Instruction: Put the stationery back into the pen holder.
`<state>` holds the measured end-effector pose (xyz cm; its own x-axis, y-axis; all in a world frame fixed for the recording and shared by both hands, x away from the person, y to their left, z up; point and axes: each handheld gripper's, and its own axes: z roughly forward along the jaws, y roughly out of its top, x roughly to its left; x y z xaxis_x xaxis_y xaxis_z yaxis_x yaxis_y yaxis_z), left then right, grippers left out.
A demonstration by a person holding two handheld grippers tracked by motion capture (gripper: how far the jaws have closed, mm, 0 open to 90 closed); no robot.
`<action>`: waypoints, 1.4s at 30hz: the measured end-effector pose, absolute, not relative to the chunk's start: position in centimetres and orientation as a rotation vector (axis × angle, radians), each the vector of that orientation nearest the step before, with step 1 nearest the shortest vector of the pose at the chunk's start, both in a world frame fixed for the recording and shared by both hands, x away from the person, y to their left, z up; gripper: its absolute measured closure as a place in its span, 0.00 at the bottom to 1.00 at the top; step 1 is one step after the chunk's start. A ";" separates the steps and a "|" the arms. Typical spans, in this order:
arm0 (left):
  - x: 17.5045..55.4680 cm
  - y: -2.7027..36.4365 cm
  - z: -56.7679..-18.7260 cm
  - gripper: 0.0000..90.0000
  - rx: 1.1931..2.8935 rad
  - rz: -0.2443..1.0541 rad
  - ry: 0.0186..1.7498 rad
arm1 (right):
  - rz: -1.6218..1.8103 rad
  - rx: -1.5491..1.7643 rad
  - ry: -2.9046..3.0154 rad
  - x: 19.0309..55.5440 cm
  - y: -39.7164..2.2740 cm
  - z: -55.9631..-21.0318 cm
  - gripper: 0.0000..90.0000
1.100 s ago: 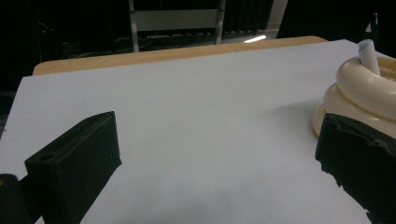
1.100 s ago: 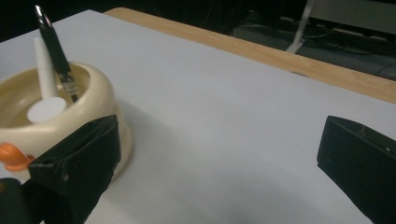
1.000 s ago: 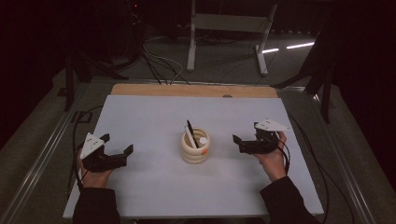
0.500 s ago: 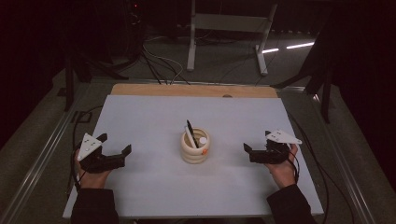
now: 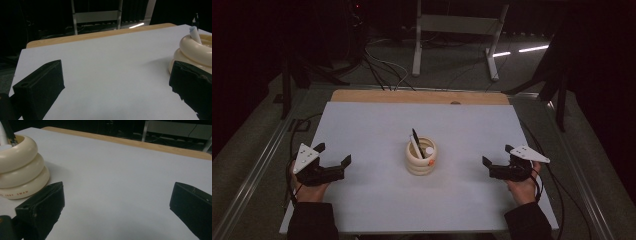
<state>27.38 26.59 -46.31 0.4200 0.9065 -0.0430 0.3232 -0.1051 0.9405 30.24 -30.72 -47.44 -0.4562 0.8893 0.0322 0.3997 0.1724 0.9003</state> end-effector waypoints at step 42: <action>27.5 26.3 -47.3 0.00 1.662 0.721 1.085 | 1.312 1.173 1.889 28.4 -31.8 -48.1 0.00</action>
<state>27.51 26.32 -47.28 0.4232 0.9054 -0.0333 0.3200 -0.1150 0.9404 28.43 -31.84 -48.14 -0.4658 0.8841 0.0377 0.3440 0.1417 0.9282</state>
